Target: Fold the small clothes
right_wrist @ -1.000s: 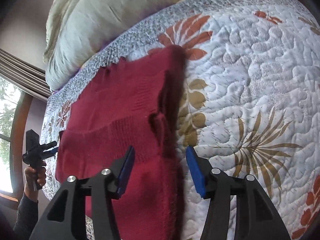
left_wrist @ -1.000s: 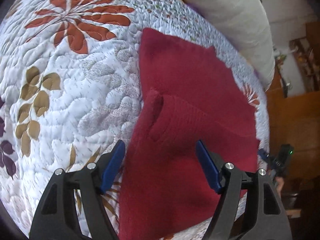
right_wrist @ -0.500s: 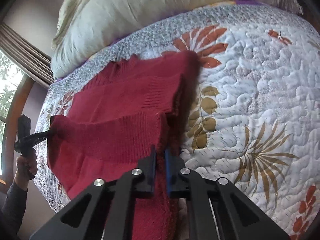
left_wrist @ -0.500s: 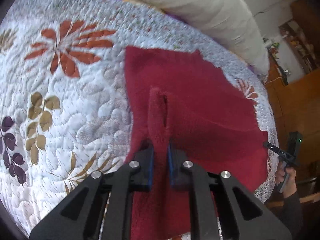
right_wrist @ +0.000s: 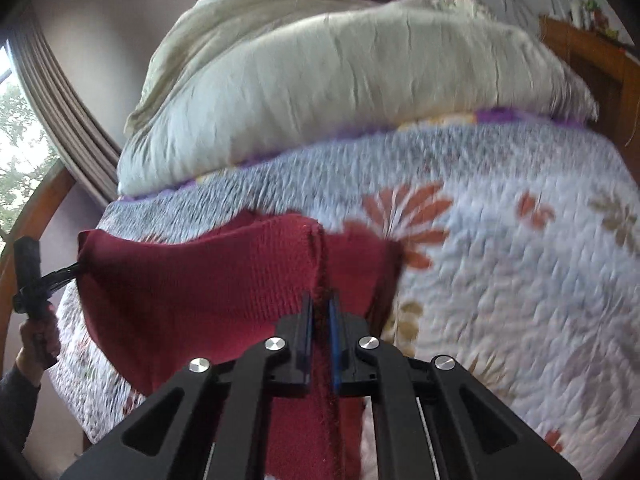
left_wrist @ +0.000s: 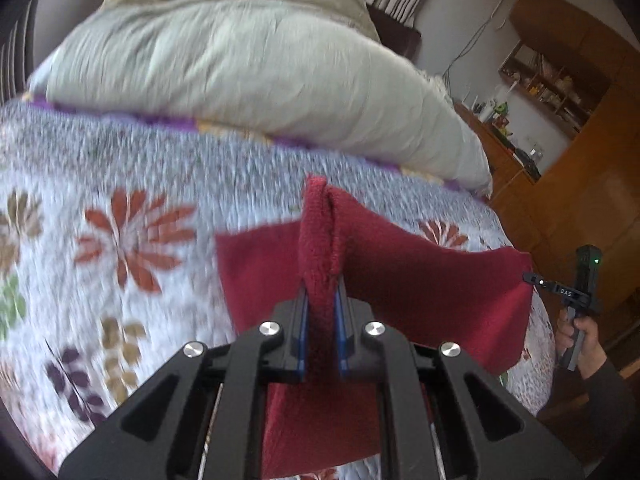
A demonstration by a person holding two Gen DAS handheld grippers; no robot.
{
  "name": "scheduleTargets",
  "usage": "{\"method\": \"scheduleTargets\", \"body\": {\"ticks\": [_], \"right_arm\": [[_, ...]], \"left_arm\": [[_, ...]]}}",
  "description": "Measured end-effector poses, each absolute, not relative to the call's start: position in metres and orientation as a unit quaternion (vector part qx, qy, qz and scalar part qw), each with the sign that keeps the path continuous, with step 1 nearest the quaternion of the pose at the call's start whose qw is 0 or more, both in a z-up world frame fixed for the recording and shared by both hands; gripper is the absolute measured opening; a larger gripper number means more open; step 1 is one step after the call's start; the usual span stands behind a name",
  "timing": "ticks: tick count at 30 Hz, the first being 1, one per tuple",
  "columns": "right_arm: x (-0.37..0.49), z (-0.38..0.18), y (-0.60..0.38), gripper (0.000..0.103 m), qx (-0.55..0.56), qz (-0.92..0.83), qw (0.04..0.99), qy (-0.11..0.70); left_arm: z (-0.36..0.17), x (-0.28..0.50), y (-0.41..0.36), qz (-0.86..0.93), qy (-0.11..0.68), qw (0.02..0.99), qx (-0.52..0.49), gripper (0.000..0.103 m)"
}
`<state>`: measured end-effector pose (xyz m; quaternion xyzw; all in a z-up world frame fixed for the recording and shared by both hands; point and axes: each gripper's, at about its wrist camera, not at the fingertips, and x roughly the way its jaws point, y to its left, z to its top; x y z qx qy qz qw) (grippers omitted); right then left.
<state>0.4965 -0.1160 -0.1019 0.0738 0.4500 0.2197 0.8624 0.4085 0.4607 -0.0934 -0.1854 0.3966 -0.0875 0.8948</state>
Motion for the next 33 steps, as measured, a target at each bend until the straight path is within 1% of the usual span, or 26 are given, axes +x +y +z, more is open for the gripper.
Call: {"method": "scheduleTargets", "body": {"ticks": [5, 9, 12, 16, 19, 22, 29, 33], "right_arm": [[0.540, -0.096, -0.109, 0.006, 0.077, 0.186, 0.877, 0.436], [0.580, -0.107, -0.099, 0.006, 0.082, 0.166, 0.877, 0.443], [0.609, -0.128, -0.086, 0.006, 0.068, 0.151, 0.871, 0.463], [0.640, -0.178, -0.071, 0.006, 0.056, 0.125, 0.844, 0.518], [0.650, -0.210, -0.066, 0.006, 0.036, 0.099, 0.830, 0.547], [0.650, -0.213, -0.066, 0.006, 0.033, 0.099, 0.834, 0.543], [0.656, -0.178, -0.069, 0.006, 0.043, 0.115, 0.855, 0.504], [0.667, -0.179, -0.063, 0.006, 0.034, 0.106, 0.856, 0.504]], "left_arm": [[-0.088, 0.460, 0.462, -0.067, 0.398, 0.900, -0.166, 0.009], [-0.105, 0.504, 0.462, -0.046, 0.413, 0.896, -0.155, 0.009], [-0.137, 0.540, 0.468, -0.021, 0.453, 0.876, -0.165, 0.009], [-0.205, 0.575, 0.480, 0.027, 0.537, 0.819, -0.200, 0.009], [-0.228, 0.583, 0.485, 0.039, 0.559, 0.801, -0.212, 0.009], [-0.222, 0.585, 0.488, 0.030, 0.554, 0.801, -0.225, 0.008], [-0.167, 0.590, 0.492, 0.009, 0.499, 0.838, -0.219, 0.008], [-0.170, 0.606, 0.497, 0.013, 0.503, 0.835, -0.221, 0.008]]}}
